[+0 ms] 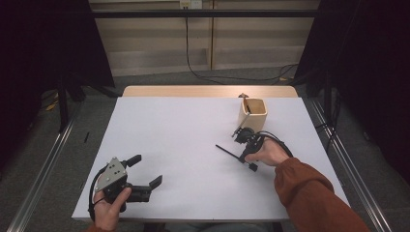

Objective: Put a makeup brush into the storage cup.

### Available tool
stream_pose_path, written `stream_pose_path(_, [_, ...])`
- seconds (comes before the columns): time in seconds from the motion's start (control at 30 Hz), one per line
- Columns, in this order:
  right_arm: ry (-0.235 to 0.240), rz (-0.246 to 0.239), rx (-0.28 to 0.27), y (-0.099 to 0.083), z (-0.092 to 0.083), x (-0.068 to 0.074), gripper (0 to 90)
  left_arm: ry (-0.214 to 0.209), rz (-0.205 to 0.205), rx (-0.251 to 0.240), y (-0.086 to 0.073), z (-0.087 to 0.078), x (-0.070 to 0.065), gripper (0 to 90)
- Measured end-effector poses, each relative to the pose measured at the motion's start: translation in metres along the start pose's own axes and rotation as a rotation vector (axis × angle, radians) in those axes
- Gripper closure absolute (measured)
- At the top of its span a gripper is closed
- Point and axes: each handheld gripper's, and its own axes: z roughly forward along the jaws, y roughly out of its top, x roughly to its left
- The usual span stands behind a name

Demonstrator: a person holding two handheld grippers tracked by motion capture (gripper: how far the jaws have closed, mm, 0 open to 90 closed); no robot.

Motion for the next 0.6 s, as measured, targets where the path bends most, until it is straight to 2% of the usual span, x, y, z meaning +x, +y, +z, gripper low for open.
stream_pose_path(0.2, [0.026, 0.015, -0.034, -0.004, -0.005, -0.003, 86.0, -0.006, -0.003, 0.000, 0.000, 0.000, 0.000, 2.0])
stream_pose_path(0.43, [0.049, 0.041, -0.116, -0.011, -0.021, -0.005, 86.0, 0.000, 0.003, -0.004, 0.000, -0.001, 0.000, 2.0])
stream_pose_path(0.6, [0.043, 0.046, -0.184, -0.018, -0.030, -0.005, 86.0, 0.009, -0.006, -0.009, 0.000, -0.002, 0.001, 2.0])
